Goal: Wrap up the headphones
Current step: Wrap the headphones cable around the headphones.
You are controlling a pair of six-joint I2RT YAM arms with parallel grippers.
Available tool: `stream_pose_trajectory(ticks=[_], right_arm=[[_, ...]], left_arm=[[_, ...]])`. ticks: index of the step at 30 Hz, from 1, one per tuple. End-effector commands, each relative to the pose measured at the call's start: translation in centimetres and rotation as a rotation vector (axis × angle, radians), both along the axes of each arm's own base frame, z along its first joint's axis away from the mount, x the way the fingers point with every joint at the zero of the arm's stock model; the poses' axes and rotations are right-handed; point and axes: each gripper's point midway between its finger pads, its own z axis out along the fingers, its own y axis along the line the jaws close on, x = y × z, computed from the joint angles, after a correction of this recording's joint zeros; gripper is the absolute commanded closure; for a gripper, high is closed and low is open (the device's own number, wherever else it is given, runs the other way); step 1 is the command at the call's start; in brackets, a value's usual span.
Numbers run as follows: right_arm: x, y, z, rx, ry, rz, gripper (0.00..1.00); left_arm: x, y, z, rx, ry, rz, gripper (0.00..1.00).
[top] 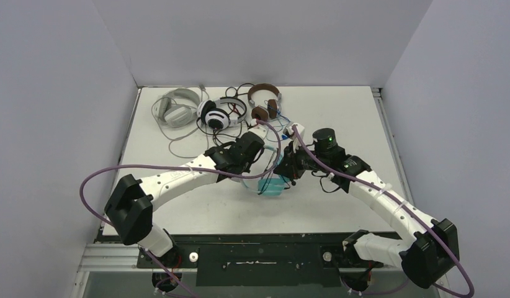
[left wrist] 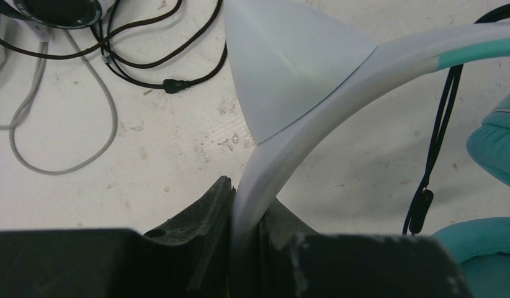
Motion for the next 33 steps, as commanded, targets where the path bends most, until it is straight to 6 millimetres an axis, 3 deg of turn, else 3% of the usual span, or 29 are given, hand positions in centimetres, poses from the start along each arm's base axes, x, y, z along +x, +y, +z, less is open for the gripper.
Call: stream_pose_trajectory(ticks=[1,15,18,21,24,28,33], right_arm=[[1.2,0.2,2.5,0.05,-0.029,-0.01,0.92],[3.7,-1.8,-1.8,-0.033,0.169,-0.085,0.84],[3.9,-1.9,-2.2,-0.038,0.184,-0.091,0.89],[4.1,-2.2,-2.0,-0.035,0.183,-0.109,0.8],[4.2,-3.0,-1.5,-0.031,0.158,-0.156,0.77],[4.1,-5.5,-1.6,-0.063,0.102,-0.292,0.73],[3.0,-7.9,-0.1,-0.023,-0.029,-0.404,0.68]], left_arm=[[-0.5,-2.7,-0.5,-0.064,0.02,-0.083,1.0],[-2.3,-6.1,-4.2,-0.096,0.133,-0.161,1.0],[-2.7,-6.5,-4.6,-0.12,0.161,-0.157,1.0],[-2.9,-6.6,-5.1,-0.127,0.188,-0.14,1.0],[-2.8,-6.3,-5.4,-0.129,0.187,-0.105,1.0],[-2.0,-5.5,-5.1,-0.153,0.167,-0.048,1.0],[-1.1,-5.3,-2.4,-0.236,0.132,-0.024,1.0]])
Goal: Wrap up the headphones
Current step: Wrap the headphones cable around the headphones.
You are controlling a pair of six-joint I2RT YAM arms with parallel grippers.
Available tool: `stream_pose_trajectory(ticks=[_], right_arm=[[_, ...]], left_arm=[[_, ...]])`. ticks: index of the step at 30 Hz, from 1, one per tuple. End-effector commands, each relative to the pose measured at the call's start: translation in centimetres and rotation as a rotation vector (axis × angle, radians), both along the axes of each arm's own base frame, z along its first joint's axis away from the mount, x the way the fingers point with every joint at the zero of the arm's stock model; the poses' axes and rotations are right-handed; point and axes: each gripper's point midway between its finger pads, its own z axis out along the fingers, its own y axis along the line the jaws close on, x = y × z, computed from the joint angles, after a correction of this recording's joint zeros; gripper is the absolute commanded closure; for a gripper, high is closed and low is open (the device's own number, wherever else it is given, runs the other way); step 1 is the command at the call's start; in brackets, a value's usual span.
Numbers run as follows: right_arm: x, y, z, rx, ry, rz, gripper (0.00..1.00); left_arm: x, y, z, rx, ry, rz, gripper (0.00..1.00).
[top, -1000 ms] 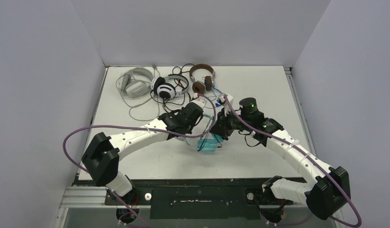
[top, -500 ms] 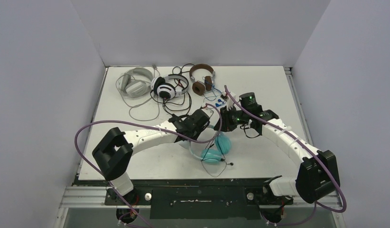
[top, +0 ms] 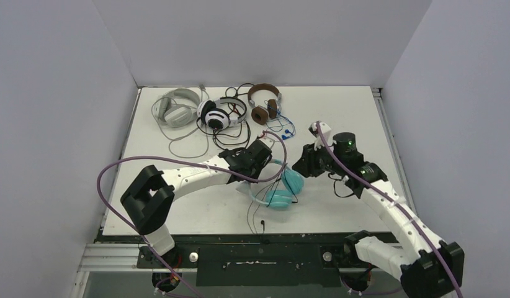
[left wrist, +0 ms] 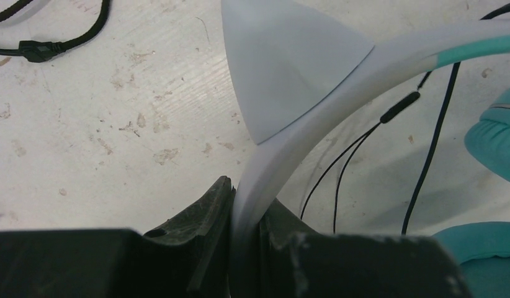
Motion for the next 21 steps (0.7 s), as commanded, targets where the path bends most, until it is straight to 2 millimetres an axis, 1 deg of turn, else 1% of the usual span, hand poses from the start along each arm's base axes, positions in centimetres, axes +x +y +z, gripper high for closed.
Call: stream_pose_trajectory(ticks=[1,4,5,10,14,17,21], right_arm=[[0.0,-2.0,2.7,0.035,-0.178,-0.126,0.68],[-0.7,-2.7,4.2,0.083,-0.27,-0.157,0.64],[-0.9,-2.9,4.3,0.096,-0.29,-0.168,0.63],[-1.9,-3.2,6.1,0.179,-0.405,-0.186,0.57],[-2.3,-3.4,6.7,0.21,-0.471,-0.183,0.51],[-2.7,-3.1,6.9,0.238,-0.507,-0.161,0.47],[-3.3,-2.6,7.3,0.299,-0.549,-0.132,0.37]], left_arm=[[2.2,-1.4,5.5,-0.192,-0.098,0.066,1.0],[2.7,-1.1,8.4,-0.23,-0.133,0.099,1.0],[2.8,-1.0,9.5,-0.245,-0.147,0.108,1.0],[3.0,-0.3,14.7,-0.334,-0.217,0.156,1.0],[2.7,0.3,18.4,-0.407,-0.252,0.19,1.0],[2.3,0.8,21.3,-0.451,-0.271,0.208,1.0],[1.7,1.2,25.6,-0.518,-0.301,0.202,1.0]])
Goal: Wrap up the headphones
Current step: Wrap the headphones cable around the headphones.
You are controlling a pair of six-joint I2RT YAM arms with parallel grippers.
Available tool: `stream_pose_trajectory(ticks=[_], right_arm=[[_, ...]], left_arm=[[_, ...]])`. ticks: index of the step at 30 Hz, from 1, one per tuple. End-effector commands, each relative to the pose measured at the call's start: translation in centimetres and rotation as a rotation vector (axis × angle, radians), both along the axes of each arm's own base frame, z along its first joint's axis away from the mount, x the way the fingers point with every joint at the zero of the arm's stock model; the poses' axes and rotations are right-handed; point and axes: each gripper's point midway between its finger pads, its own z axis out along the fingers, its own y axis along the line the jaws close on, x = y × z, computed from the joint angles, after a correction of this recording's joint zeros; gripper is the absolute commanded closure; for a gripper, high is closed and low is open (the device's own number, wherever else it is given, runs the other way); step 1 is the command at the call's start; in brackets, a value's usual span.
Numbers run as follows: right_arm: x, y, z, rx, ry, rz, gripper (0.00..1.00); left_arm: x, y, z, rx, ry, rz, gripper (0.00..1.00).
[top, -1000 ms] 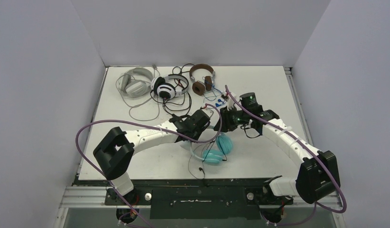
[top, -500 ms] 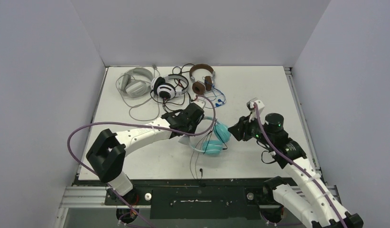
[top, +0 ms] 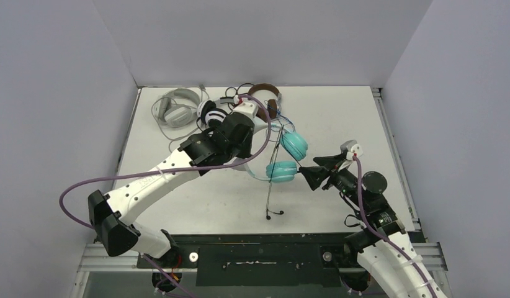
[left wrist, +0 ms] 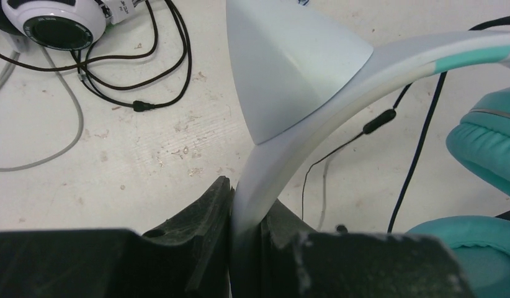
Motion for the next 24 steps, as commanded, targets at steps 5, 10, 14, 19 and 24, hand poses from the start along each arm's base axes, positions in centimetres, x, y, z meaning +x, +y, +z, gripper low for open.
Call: stream_pose_trajectory(ticks=[5,10,14,19,24], right_arm=[[-1.2,1.6,1.5,0.112,-0.141,0.112,0.13],[-1.3,2.2,1.9,0.122,-0.188,0.153,0.04],[-1.6,1.9,4.4,0.149,-0.271,0.144,0.03],[-2.1,1.1,8.7,0.146,-0.351,0.109,0.02],[-2.9,0.7,12.0,0.128,-0.395,0.11,0.02]], left_arm=[[-0.7,-0.1,13.2,-0.309,-0.163,0.008,1.0],[-0.8,-0.2,15.7,-0.33,-0.194,-0.007,1.0],[-0.3,-0.1,16.2,-0.306,-0.212,-0.001,1.0],[0.3,-0.1,13.8,-0.244,-0.192,0.019,1.0],[0.7,-0.5,11.9,-0.234,-0.162,0.031,1.0]])
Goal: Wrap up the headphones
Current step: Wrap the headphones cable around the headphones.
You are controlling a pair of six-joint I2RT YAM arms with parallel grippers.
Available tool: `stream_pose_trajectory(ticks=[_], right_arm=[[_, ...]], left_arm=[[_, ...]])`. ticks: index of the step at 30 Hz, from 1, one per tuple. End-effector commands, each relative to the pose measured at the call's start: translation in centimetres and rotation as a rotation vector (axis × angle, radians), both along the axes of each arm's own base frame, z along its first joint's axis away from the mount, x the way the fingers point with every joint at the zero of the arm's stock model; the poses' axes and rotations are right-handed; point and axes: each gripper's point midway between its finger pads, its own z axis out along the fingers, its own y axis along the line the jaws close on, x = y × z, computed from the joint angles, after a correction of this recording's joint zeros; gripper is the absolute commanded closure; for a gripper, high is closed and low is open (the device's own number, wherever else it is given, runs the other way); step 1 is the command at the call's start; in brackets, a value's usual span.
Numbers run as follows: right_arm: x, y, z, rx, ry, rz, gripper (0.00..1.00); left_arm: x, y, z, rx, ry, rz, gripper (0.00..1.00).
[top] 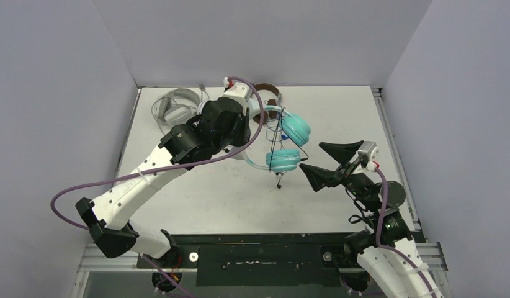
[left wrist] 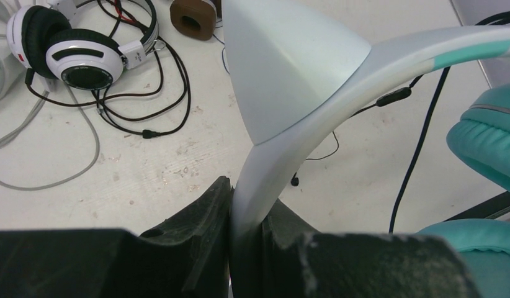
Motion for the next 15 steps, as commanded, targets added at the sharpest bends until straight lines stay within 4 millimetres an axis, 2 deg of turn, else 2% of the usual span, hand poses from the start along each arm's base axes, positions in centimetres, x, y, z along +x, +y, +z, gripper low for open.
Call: stream_pose_trajectory(ticks=[1,5,7,11,15], right_arm=[[-1.1,-0.3,3.6,-0.028,-0.075,0.003,0.02],[-1.6,-1.0,3.9,-0.033,-0.095,-0.025,0.02],[-2.2,-1.2,3.5,-0.028,-0.107,-0.024,0.02],[-2.8,-1.3,1.1,-0.029,-0.101,-0.016,0.02],[-2.5,-1.6,-1.5,-0.009,-0.069,-0.038,0.02]], left_arm=[[1.5,-1.6,3.4,-0.184,-0.082,0.046,1.0],[1.8,-1.4,3.6,-0.206,-0.082,0.075,1.0],[1.9,-1.1,4.1,-0.226,-0.084,0.089,1.0],[1.9,-0.2,5.7,-0.274,-0.095,0.117,1.0],[1.2,0.1,7.9,-0.329,-0.114,0.106,1.0]])
